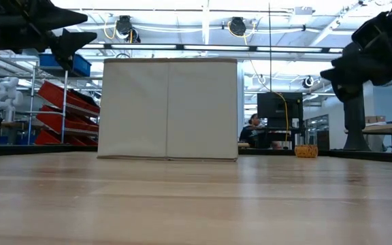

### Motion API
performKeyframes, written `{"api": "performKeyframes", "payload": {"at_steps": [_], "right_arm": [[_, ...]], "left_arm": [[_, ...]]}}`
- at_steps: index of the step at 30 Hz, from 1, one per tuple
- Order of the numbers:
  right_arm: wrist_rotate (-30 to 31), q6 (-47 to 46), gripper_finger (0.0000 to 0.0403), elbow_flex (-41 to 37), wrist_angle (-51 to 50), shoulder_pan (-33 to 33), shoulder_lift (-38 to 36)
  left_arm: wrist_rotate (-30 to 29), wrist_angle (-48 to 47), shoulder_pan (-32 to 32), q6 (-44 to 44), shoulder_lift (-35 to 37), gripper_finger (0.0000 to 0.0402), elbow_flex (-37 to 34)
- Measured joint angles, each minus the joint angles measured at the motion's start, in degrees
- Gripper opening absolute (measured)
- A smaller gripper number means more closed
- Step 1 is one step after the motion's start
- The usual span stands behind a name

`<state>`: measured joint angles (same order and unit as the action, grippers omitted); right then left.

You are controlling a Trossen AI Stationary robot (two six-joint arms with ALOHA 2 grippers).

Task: Sort clothes
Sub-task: Return to Home Position

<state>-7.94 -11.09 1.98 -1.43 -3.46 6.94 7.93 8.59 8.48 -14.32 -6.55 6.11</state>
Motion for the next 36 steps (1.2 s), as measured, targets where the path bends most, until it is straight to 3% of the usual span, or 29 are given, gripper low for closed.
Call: {"api": "performKeyframes", "payload": {"at_steps": [8, 13, 19, 22, 25, 36], "right_arm": [[0.12, 0.07, 0.0143, 0.00, 0.00, 0.00, 4.91], [0.93, 0.43, 0.0143, 0.00, 0.00, 0.02, 5.24], [0.90, 0.39, 0.0143, 0.04, 0.00, 0.04, 5.25], [0.90, 0.35, 0.0143, 0.04, -0.02, 0.04, 5.25], [0.87, 0.37, 0.0143, 0.04, -0.01, 0.04, 5.25], [3.59, 3.84, 0.0143, 0.07, -0.33, 0.04, 5.27]], "left_arm": [[-0.49, 0.12, 0.00, 1.46, 0.00, 0.0200, 0.00], [0.18, 10.90, -0.02, 1.37, -0.02, 0.0200, -5.56], [1.61, 6.07, 0.00, 1.18, -0.17, 0.0200, -5.62], [1.31, -0.85, 0.01, 1.68, -0.17, 0.0200, -5.63], [-2.36, -7.37, 0.00, 1.77, -0.54, 0.0200, -5.64], [-11.49, -7.31, 0.01, 5.76, -1.58, 0.0200, -5.64]]}}
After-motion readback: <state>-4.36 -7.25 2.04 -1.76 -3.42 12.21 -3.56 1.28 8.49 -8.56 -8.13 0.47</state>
